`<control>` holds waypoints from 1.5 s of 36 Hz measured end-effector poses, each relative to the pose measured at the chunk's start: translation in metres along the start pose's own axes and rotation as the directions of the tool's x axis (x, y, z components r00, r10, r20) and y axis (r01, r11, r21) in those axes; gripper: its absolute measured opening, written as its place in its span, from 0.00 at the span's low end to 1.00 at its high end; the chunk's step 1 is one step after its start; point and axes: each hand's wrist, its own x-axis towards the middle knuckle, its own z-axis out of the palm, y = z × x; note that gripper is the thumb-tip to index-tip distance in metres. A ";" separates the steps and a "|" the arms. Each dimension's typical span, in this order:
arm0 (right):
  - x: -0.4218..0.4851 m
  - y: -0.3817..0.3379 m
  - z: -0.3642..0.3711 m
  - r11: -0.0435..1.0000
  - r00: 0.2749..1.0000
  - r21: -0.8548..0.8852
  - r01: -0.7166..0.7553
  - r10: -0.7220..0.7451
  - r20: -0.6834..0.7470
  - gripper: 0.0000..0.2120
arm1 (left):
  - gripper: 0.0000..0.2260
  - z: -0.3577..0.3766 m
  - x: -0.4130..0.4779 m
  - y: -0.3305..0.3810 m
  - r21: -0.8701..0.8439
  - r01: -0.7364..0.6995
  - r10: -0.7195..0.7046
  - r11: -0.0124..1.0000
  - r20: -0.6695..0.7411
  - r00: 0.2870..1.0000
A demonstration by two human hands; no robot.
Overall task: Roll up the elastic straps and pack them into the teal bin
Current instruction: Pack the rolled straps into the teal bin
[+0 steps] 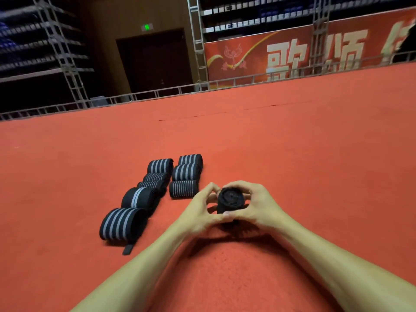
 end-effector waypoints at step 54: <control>-0.072 -0.003 -0.093 0.986 0.980 -0.119 -0.113 0.090 -0.178 0.27 | 0.20 0.017 0.054 0.030 0.458 -0.032 0.031 0.888 0.010 0.999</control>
